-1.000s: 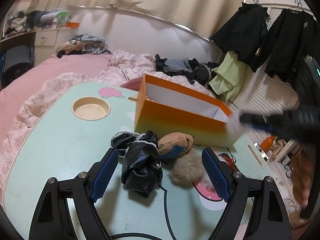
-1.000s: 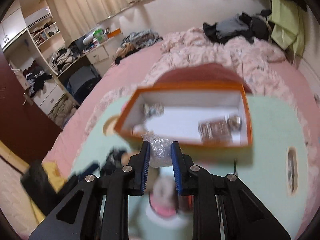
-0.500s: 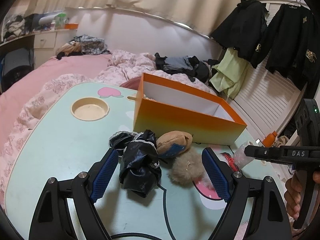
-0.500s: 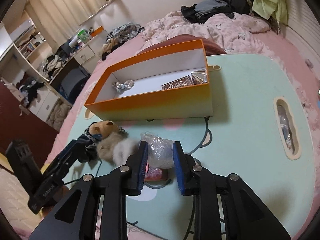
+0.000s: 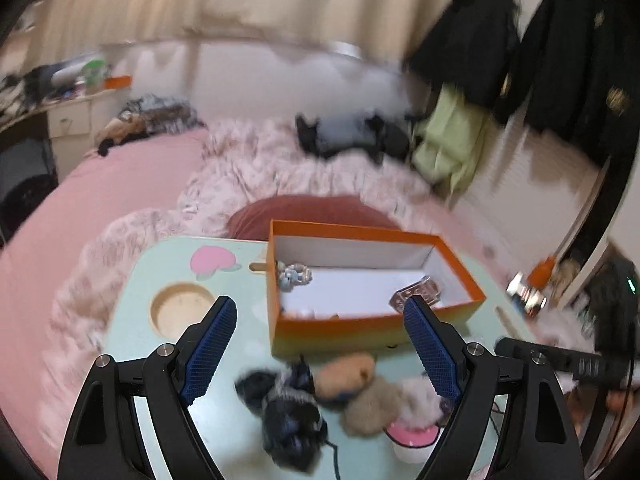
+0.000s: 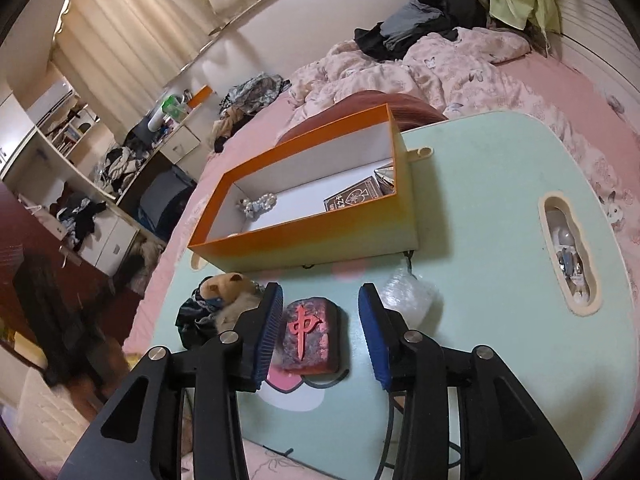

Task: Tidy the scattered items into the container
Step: 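Reach into the box and grasp the bead bracelet with the left tool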

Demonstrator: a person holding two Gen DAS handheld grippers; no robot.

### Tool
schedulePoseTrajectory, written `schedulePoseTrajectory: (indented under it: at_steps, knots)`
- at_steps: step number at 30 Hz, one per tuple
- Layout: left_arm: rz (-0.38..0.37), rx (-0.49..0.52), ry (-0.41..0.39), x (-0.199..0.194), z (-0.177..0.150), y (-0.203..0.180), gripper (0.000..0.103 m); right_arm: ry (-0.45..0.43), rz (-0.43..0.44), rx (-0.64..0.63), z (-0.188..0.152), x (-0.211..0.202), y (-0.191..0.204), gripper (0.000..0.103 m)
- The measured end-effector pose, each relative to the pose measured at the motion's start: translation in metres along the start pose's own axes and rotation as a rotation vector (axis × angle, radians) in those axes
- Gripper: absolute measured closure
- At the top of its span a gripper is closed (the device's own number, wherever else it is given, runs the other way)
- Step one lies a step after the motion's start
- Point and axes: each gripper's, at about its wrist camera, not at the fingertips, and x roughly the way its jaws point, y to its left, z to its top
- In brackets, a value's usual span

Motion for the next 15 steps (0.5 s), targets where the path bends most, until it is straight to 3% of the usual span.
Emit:
schedulePoseTrajectory:
  at_steps: [1,2,3,6,11,15]
  knots:
    - [0.009,0.036,0.071,0.014,0.016,-0.005,0.035,-0.002,-0.002,-0.003,0.000,0.000,0.000,0.062]
    - [0.028,0.077,0.132,0.030,0.029,-0.011,0.057,-0.002,-0.001,-0.005,0.000,0.000,0.000,0.062]
    - [0.056,0.123,0.192,0.048,0.039,-0.018,0.071,-0.001,0.004,-0.004,0.000,0.000,0.000,0.062]
    - [0.105,0.236,0.333,0.095,0.056,-0.034,0.084,0.002,0.017,-0.002,-0.001,0.000,-0.001,0.062]
    - [0.242,0.409,0.498,0.153,0.052,-0.048,0.086,0.000,0.035,0.013,-0.002,-0.003,-0.007,0.062]
    - [0.256,0.470,0.588,0.172,0.039,-0.052,0.077,0.002,0.052,0.025,-0.002,-0.003,-0.011,0.062]
